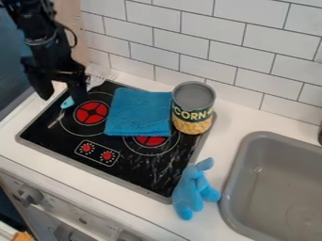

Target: Take the blue rabbit and put it in the middle bottom side of the stove

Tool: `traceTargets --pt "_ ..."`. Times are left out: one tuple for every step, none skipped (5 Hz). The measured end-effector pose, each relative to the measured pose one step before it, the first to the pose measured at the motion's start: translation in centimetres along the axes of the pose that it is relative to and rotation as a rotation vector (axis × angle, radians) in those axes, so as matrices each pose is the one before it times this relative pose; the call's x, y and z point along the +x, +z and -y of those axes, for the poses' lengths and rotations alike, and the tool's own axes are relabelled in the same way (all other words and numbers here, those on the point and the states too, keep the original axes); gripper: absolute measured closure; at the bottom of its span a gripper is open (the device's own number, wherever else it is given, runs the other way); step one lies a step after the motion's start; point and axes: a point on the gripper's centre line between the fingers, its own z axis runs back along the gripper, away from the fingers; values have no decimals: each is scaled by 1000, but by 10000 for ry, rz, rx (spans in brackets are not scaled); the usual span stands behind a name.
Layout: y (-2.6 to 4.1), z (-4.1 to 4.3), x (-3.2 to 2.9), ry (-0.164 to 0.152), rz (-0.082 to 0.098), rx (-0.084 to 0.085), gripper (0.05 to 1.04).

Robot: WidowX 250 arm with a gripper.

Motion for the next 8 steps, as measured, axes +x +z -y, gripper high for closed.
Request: traceTargets --pt "1247 3581 -3109 60 54 -40 83" --pt "408 4563 -2469 14 -339 71 84" --pt "852 4448 -1145 -718 -124 -422 84" --pt "-176 4670 -1123 -317 -167 -99 84" --pt "-977 3287 -498 -240 -490 147 84" --pt "-1170 2857 28 -312 -222 721 84" --pt "-1097 159 109 46 -117 94 84" --pt "-1234 135 408 -11 -126 291 84"
